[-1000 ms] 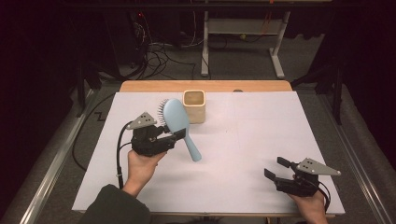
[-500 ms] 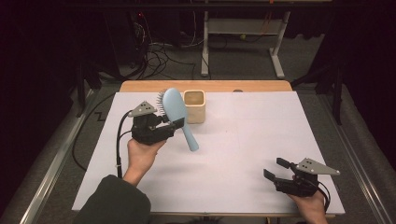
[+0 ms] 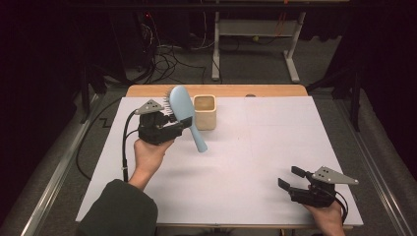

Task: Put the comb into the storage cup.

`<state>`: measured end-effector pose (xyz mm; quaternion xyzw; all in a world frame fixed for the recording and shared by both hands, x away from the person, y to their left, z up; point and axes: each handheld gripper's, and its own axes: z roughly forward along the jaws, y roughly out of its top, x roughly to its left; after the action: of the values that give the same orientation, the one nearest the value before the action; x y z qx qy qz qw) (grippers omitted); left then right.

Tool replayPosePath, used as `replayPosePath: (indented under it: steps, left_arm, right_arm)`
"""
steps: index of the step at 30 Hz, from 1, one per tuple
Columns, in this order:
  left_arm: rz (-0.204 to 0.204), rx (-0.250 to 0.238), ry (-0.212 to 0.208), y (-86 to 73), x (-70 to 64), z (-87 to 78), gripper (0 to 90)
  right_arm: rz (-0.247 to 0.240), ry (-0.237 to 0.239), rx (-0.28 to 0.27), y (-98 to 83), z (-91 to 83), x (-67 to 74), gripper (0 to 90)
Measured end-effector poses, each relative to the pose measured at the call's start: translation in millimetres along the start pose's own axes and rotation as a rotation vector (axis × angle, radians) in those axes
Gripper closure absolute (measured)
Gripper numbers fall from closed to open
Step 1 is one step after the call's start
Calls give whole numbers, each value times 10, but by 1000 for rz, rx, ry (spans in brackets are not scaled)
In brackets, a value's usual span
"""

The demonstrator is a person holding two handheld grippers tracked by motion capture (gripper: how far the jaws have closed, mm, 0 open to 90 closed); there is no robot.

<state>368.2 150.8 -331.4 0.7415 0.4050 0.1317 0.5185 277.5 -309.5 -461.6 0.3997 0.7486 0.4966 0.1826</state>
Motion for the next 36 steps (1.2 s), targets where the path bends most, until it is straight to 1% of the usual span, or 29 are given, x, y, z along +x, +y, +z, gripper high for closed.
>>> replayPosePath:
  steps: [4,6,8,11,17,21,23,34,36]
  left_arm:
    - [-2,8,11,22,29,9,535]
    - [4,7,19,54,26,7,536]
    - [10,3,17,97,17,7,535]
    - [25,12,32,150,15,19,535]
    - [16,11,37,203,41,45,535]
    - [23,16,49,246,49,69,535]
    - [25,13,51,273,50,78,535]
    - [32,15,65,385,59,134,535]
    - [39,18,68,406,61,147,535]
  right_arm:
    - [0,1,1,0,0,-3,273]
    - [-1,0,0,1,0,-1,273]
    - [-2,0,-2,2,0,-1,274]
    - [-3,-1,-2,2,-1,-3,275]
    - [-3,2,-5,3,-8,-1,275]
    - [-6,1,0,1,-2,-2,277]
    - [-16,0,2,1,2,0,278]
    - [-18,4,7,-3,4,9,277]
    - [-23,5,9,-2,9,18,278]
